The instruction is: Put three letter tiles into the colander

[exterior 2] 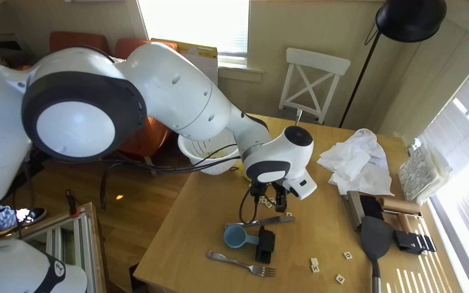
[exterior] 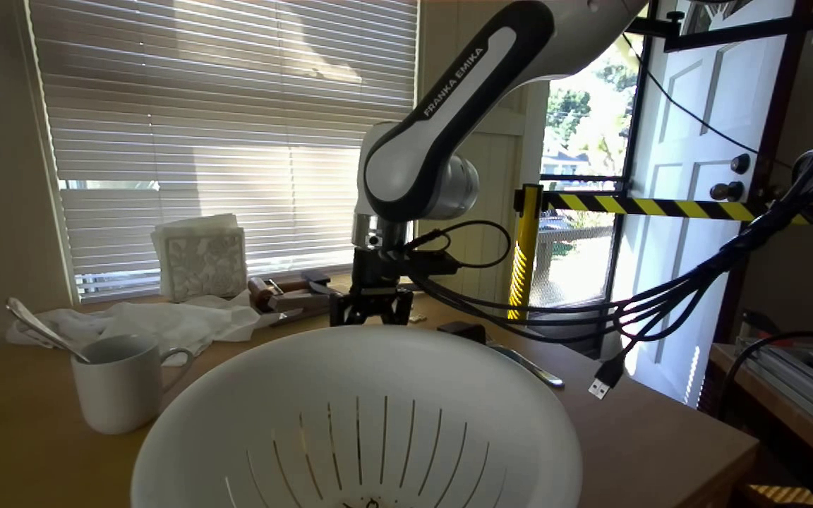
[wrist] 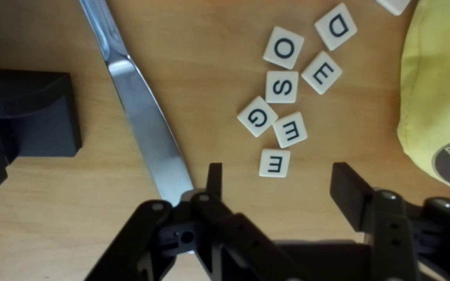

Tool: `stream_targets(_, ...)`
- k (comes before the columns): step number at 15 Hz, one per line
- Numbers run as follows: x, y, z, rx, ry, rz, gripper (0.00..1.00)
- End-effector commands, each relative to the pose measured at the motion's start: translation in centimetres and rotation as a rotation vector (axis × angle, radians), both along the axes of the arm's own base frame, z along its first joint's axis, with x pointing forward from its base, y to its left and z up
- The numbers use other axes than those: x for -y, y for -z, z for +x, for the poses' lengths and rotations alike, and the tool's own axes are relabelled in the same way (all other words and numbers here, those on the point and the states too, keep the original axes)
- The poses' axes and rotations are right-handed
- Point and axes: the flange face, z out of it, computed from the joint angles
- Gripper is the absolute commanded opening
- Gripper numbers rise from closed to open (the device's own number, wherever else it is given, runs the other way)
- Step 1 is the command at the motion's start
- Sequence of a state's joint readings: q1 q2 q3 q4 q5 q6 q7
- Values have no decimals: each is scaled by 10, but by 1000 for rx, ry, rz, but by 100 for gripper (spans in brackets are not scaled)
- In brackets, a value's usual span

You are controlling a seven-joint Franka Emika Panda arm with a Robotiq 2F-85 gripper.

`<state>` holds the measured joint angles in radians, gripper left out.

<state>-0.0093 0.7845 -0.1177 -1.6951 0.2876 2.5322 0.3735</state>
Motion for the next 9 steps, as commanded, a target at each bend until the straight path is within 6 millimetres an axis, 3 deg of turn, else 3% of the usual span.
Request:
stream_targets(1,-4,9,2,0,5,-18,74)
stream_targets(9,-12,20,6,-23,-26,-35,69)
